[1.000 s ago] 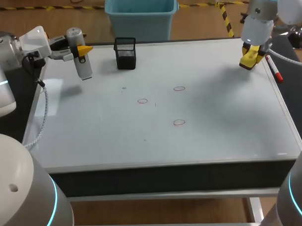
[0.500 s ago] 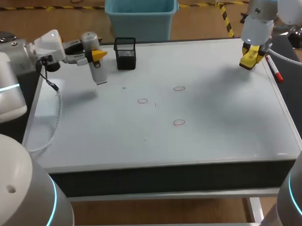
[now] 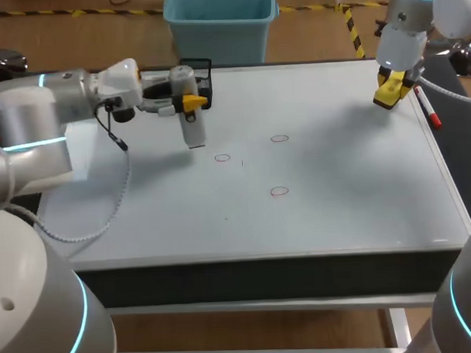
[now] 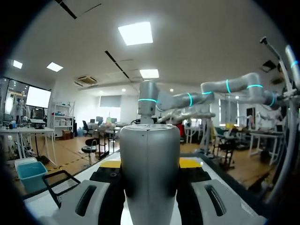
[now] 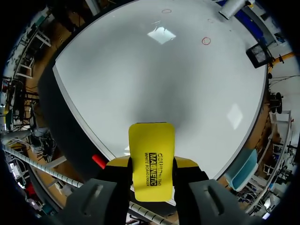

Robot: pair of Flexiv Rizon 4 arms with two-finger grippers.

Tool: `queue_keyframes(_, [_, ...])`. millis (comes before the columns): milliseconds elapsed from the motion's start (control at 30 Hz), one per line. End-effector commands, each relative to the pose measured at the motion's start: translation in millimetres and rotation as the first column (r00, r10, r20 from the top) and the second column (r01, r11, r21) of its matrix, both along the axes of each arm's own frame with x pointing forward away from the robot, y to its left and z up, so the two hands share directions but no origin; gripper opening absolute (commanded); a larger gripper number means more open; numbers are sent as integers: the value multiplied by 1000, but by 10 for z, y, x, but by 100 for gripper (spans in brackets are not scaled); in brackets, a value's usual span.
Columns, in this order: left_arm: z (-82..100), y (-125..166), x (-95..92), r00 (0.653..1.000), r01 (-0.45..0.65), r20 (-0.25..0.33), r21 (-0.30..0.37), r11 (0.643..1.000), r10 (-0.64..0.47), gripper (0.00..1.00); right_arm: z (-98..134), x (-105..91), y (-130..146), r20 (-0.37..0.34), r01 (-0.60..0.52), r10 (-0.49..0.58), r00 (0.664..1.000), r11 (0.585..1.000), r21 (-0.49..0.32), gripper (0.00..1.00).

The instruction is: Pick up the inspection probe, press it on each red-marked spot on the whiteboard one by one, put down the probe, pick up the eraser, and wipe off all the red marks.

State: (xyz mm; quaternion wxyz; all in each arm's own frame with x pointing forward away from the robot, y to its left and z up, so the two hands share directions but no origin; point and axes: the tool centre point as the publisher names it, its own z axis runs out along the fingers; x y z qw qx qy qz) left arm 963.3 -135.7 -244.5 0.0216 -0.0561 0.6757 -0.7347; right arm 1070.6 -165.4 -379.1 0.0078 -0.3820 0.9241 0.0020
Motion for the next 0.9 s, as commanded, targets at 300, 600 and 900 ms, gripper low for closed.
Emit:
queue_keyframes(300, [-224,-297,10,996,91,-17,-17,996,-91,0,7,8,-7,-2,-2,2,1000,1000,-2,0])
queue_keyframes(600, [-283,-407,55,992,127,-20,-34,991,-128,0,7,8,-7,-2,-2,2,1000,1000,-2,0])
queue_keyframes(900, [-321,-523,-5,985,169,-28,-28,985,-170,0,7,8,-7,-2,-2,2,1000,1000,-2,0])
